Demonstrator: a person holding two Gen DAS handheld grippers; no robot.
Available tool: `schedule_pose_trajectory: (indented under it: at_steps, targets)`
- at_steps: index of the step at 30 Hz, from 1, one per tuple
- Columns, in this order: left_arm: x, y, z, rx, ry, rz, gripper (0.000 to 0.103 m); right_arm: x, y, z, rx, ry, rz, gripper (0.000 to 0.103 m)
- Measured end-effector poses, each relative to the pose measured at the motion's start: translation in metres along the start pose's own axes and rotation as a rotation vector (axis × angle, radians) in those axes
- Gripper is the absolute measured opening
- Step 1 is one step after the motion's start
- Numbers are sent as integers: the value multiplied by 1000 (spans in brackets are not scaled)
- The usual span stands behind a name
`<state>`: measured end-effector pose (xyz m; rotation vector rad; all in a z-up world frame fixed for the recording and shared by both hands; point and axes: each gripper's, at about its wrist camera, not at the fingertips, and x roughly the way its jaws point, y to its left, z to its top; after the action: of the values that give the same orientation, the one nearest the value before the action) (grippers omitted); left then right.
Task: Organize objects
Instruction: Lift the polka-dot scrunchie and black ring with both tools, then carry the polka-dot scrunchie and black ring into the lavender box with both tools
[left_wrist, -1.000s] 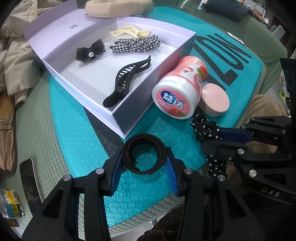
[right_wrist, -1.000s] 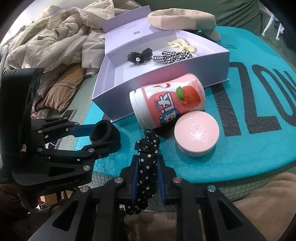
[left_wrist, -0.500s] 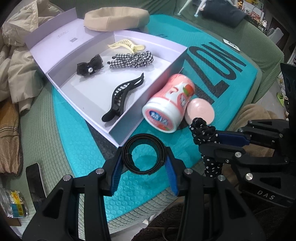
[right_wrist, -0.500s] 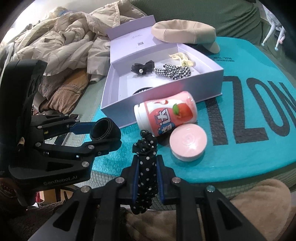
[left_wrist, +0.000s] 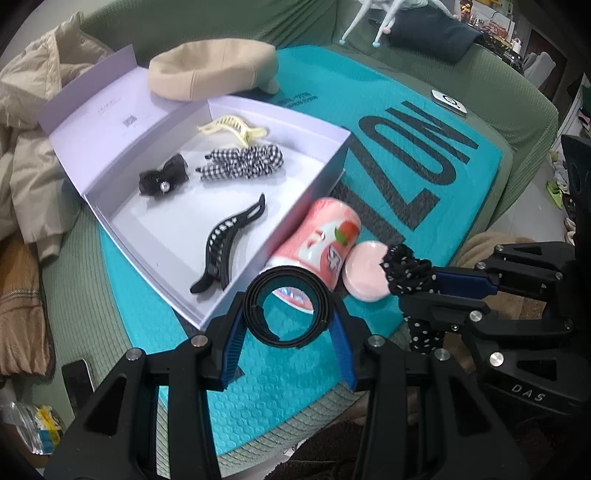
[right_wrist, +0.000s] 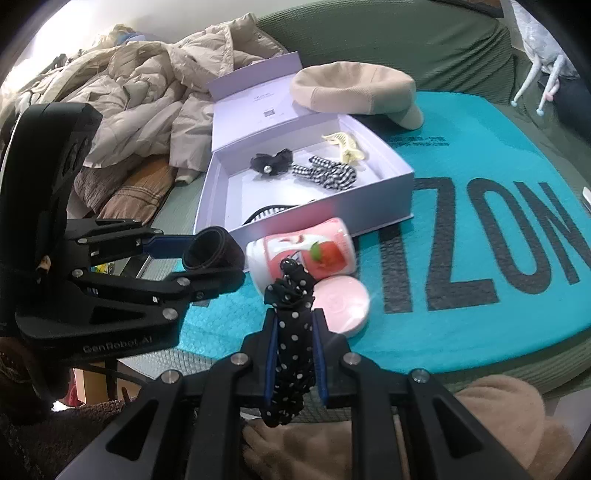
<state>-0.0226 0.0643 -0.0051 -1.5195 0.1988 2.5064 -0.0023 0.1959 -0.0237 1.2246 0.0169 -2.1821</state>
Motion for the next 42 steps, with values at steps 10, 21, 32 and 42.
schedule_pose_trajectory:
  at_steps: [10,21,32,42]
  targets:
    - [9,-8,20,9,5,-33,41,-10,-20,14,23,-17,-28,17]
    - [21,-3,45,11,-6,-67,41,-5,-37,37,24,-14,-57,17]
    - [28,9,64,14,-20,-74,41,4,-37,62,-11,-5,-61,17]
    - [33,29,79,-7,-28,-62,41,17,-28,87,-55,-1,-41,17]
